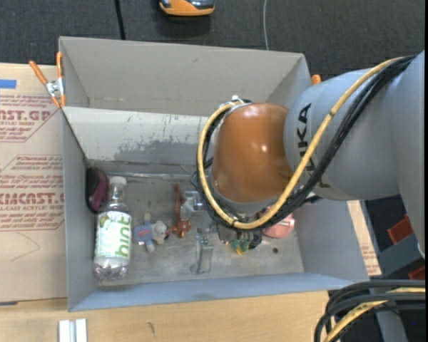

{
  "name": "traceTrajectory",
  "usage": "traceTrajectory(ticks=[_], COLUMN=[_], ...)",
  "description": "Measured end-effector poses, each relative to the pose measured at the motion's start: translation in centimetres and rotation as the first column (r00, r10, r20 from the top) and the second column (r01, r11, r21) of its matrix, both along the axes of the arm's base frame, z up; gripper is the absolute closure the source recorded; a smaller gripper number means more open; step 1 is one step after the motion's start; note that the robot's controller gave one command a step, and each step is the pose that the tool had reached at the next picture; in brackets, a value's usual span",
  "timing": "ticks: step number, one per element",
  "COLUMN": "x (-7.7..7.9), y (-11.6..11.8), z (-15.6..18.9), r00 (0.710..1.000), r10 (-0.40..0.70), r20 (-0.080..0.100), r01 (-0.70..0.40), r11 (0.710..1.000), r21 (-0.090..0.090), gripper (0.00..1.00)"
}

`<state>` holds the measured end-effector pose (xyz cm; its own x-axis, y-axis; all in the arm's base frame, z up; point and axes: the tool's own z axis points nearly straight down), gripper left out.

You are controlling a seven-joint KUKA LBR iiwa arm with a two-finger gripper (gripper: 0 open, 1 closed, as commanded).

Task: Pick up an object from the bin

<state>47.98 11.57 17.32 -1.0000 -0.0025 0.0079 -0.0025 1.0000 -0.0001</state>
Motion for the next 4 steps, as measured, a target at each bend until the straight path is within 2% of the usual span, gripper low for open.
traceTrajectory(ticks=[1,2,3,4], x=[0.2,4.0,6.3,8.1], y=[-0.1,0.1,-1.2,-1.4], z=[0.4,-5.5,-4.4,-4.7], r00=[1.000,0.990,0.966,0.816], r10=[-0.002,0.143,0.259,0.577], r20=[0.008,0.013,0.008,0.011], r01=[0.002,-0.143,-0.259,-0.577], r11=[1.000,0.990,0.966,0.816], r21=[0.001,0.000,0.001,-0.001], gripper=[0.00,0.00,0.00,0.00])
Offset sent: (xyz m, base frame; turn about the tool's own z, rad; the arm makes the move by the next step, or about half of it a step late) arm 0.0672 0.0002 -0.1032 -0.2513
